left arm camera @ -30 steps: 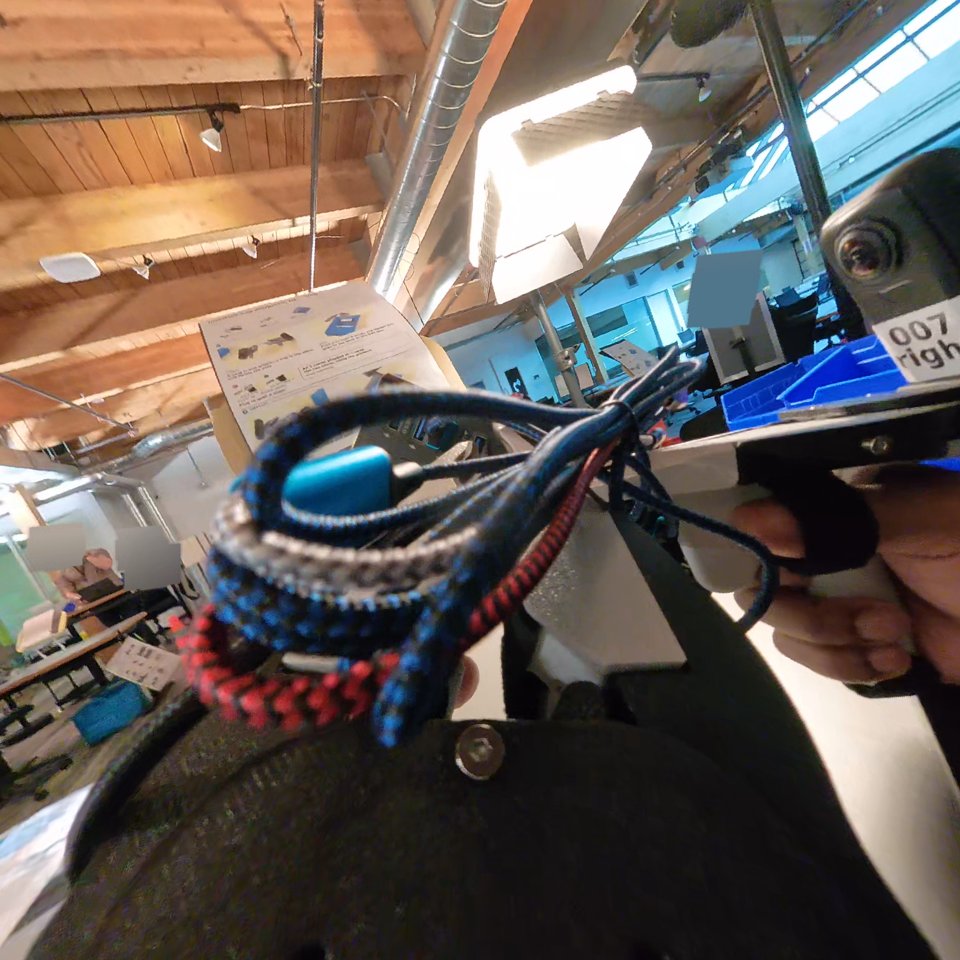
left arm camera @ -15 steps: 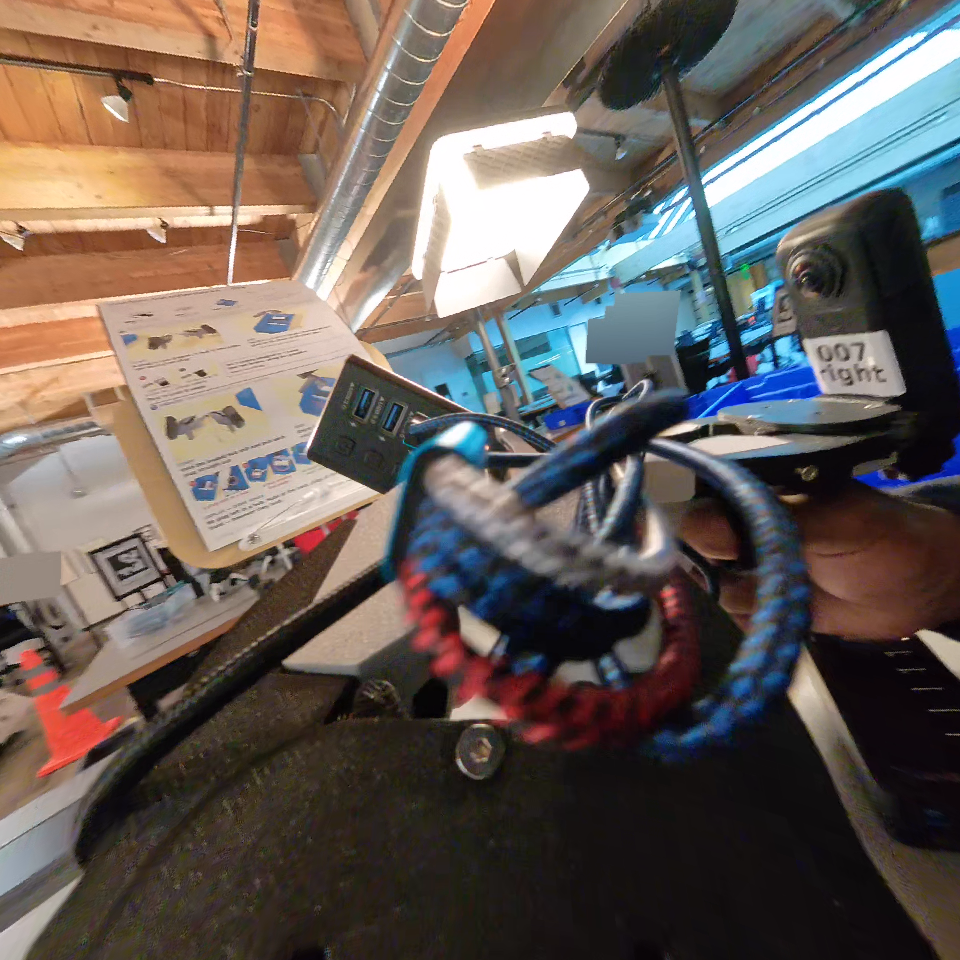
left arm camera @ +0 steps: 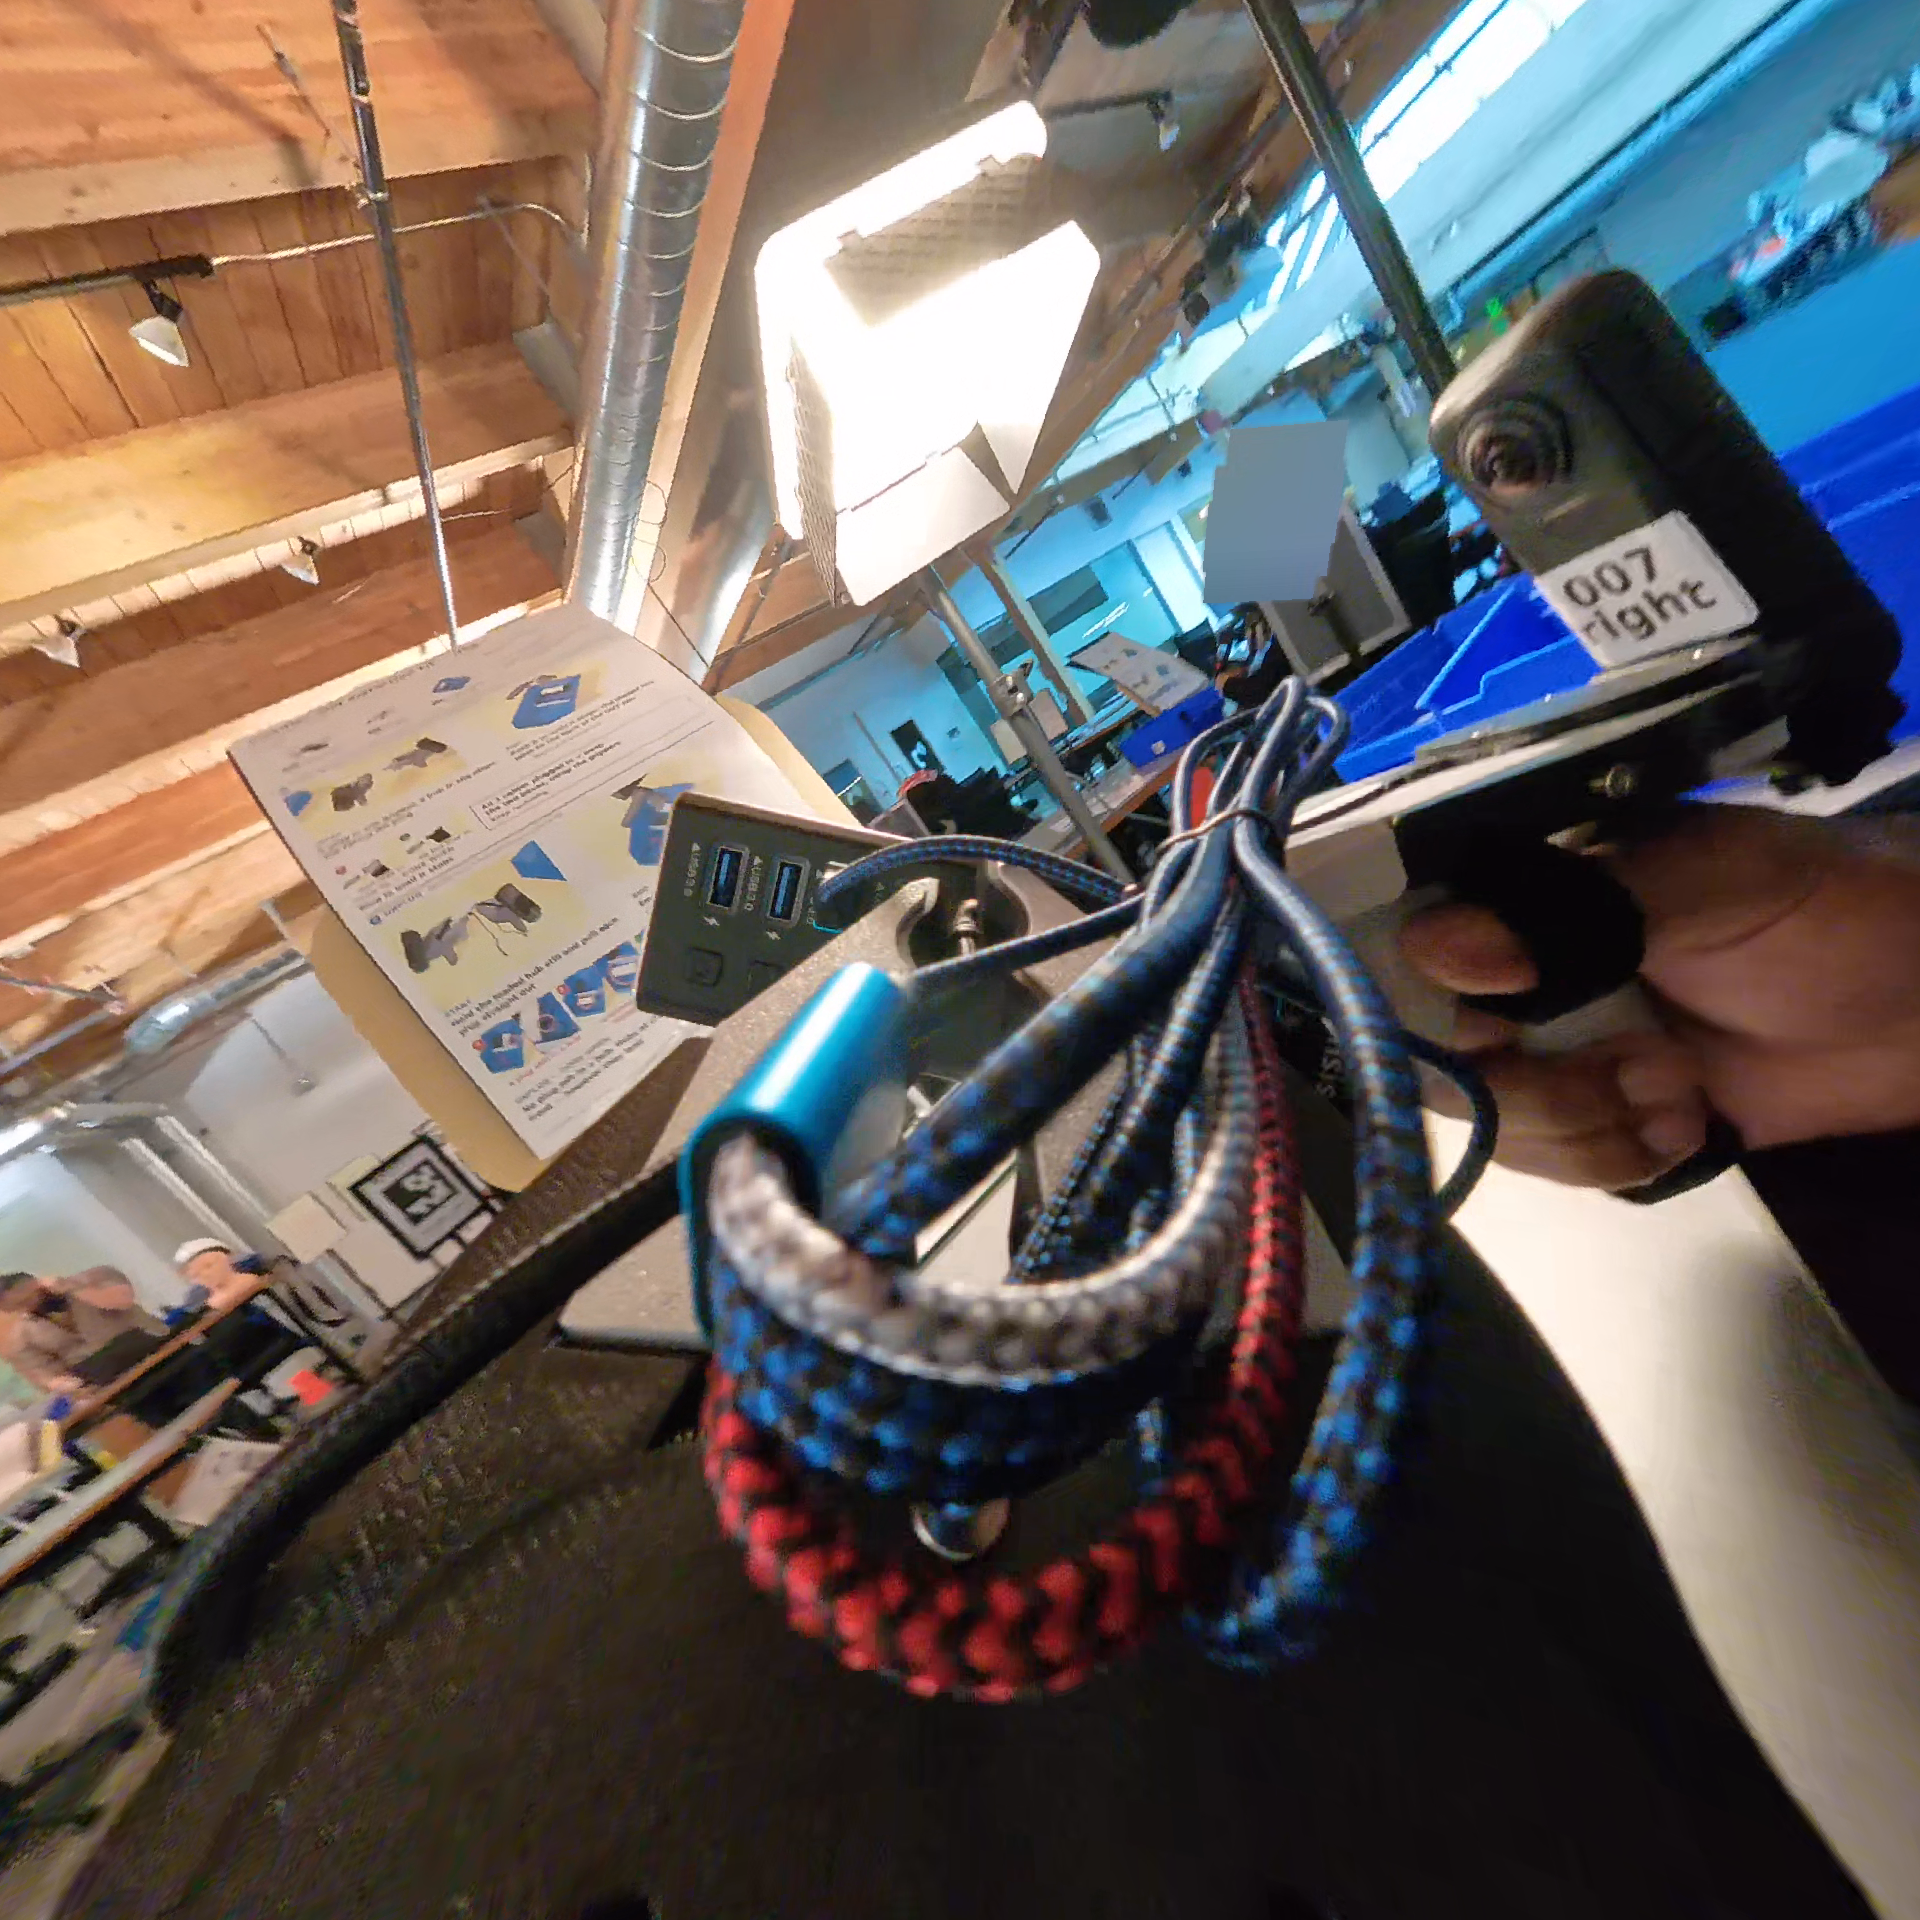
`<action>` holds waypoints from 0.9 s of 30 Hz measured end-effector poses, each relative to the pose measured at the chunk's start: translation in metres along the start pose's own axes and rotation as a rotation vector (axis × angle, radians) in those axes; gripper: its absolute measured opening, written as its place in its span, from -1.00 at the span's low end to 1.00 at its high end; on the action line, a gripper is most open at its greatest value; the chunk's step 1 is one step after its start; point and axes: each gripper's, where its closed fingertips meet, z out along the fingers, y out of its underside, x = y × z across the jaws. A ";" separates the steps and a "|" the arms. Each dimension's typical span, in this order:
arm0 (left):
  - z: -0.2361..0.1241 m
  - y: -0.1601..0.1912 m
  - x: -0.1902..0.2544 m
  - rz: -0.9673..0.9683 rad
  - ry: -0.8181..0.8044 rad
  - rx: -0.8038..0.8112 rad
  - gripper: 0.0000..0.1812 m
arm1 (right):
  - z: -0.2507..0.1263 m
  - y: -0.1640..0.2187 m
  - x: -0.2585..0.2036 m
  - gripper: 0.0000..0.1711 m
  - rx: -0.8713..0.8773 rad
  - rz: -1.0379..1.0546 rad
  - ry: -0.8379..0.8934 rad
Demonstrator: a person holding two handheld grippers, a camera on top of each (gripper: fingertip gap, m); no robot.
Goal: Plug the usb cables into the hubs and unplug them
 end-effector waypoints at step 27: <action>-0.005 0.003 0.003 0.256 -0.008 -0.116 -0.59 | 0.004 0.004 -0.011 -0.71 -0.031 -0.057 -0.030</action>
